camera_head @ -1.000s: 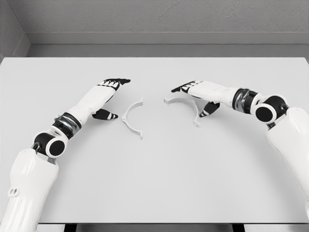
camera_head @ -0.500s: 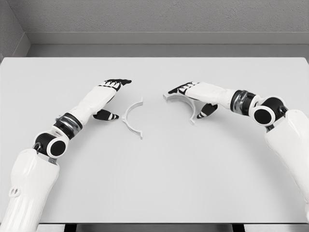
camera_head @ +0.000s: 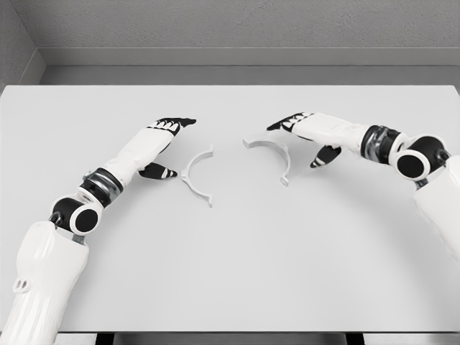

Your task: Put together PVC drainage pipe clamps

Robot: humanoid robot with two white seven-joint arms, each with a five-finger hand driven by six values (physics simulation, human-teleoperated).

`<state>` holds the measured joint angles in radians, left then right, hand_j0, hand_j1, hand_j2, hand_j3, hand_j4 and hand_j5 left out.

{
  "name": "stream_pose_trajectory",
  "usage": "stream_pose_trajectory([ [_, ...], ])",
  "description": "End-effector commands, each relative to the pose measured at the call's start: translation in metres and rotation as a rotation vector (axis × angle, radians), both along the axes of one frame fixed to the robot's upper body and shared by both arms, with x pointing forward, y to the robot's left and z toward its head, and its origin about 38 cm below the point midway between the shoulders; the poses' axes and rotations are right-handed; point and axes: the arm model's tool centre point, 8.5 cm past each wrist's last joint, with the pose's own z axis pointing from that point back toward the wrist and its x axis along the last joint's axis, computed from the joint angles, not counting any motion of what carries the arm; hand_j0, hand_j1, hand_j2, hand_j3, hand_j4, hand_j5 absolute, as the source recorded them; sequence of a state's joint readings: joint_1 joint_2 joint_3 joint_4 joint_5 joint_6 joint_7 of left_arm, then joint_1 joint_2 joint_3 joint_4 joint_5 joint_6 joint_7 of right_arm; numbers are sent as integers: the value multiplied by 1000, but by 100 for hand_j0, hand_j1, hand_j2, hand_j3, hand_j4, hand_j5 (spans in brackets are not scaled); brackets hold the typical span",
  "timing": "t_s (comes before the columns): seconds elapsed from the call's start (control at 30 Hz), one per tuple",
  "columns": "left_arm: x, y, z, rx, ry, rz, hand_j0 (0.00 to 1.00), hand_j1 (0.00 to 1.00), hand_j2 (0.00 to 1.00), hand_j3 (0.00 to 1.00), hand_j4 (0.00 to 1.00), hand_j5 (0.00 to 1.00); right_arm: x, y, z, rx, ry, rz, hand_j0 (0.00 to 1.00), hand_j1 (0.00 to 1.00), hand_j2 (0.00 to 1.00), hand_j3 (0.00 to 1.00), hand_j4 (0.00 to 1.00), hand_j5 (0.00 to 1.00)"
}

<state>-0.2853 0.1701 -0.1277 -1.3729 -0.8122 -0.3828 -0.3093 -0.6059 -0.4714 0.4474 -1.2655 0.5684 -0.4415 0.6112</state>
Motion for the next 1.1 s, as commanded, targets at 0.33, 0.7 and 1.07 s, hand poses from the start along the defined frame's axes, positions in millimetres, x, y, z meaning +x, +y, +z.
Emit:
stream_pose_trajectory([
  [0.33,0,0,1,-5,0,0,100,100,100,100,100,100,33,18,27,-30,-52,-17,100,100,100,100,100,100],
  [0.7,1,2,2,-7,-2,4,100,100,100,100,100,100,61,36,-2,-130,47,-46,100,100,100,100,100,100],
  [1.07,1,-1,1,-7,-1,-1,100,100,100,100,100,100,67,48,-3,-91,42,-58,100,100,100,100,100,100],
])
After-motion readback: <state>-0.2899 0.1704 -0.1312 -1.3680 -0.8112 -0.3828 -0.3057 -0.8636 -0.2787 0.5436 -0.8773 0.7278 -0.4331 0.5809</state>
